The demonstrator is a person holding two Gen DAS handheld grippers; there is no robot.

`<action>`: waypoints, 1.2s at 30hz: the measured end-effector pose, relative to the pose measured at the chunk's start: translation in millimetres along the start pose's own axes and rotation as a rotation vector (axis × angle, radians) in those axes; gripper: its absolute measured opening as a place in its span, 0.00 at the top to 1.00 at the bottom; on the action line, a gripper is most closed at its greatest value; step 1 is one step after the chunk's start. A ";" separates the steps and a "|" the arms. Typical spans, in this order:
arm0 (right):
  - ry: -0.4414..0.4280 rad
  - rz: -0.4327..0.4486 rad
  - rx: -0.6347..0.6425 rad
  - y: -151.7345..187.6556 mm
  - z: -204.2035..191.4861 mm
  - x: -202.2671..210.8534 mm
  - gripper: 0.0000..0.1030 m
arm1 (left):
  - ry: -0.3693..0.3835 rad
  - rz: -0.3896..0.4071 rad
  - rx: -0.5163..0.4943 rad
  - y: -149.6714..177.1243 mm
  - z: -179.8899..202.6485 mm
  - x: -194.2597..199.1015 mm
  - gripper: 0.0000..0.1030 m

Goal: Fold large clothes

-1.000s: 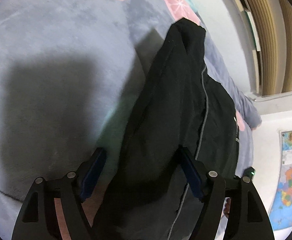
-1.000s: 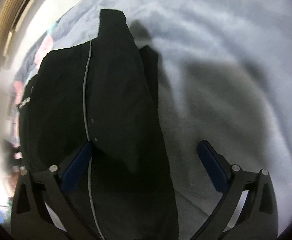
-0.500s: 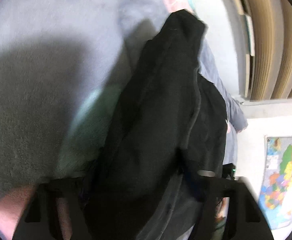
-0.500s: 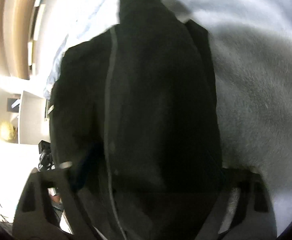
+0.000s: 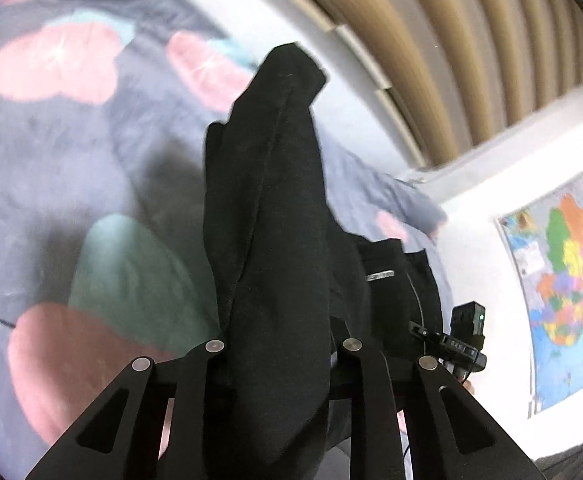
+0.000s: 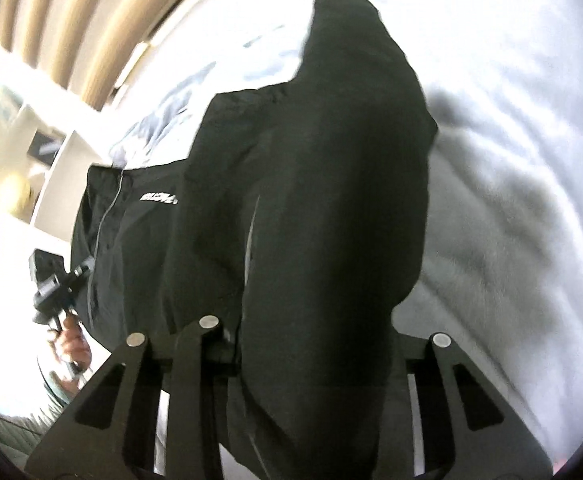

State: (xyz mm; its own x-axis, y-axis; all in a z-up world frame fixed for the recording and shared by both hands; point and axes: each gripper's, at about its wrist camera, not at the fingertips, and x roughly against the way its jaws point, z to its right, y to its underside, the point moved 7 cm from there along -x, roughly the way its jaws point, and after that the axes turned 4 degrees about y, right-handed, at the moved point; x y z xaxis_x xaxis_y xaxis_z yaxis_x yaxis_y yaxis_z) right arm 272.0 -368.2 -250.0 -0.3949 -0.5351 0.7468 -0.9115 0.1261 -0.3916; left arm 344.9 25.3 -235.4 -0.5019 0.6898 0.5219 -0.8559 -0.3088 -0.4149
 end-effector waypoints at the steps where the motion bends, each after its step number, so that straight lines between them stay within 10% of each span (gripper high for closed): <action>1: 0.008 0.005 0.018 -2.7 -4.7 1.9 0.72 | 0.010 0.011 -0.012 3.7 10.6 10.9 0.78; 14: 0.068 0.009 0.071 34.4 -16.7 32.2 0.71 | 0.039 0.055 -0.029 117.0 50.9 136.5 0.78; 22: 0.188 -0.191 -0.063 88.2 29.2 -41.2 0.66 | -0.139 -0.076 0.253 225.5 -72.0 120.4 0.78; 24: 0.276 -0.223 -0.108 111.2 64.6 -66.2 0.50 | -0.233 -0.094 0.339 247.1 -118.8 114.5 0.73; 26: 0.247 -0.225 -0.244 121.7 89.5 -79.2 0.32 | -0.143 -0.074 0.545 264.5 -158.5 110.6 0.50; 28: 0.186 -0.200 -0.351 123.4 102.2 -79.2 0.31 | -0.061 -0.046 0.652 268.3 -169.2 111.8 0.50; 36: 0.371 -0.123 -0.283 107.7 96.7 -12.9 0.22 | -0.352 -0.026 0.334 222.9 -117.7 180.6 0.50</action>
State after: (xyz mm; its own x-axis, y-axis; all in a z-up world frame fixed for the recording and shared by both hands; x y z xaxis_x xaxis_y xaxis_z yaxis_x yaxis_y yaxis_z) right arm 190.1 -428.5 -353.8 -0.2502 -0.2329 0.9398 -0.9293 0.3302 -0.1655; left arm 78.1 158.1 -321.4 -0.4420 0.4548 0.7732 -0.8334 -0.5271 -0.1664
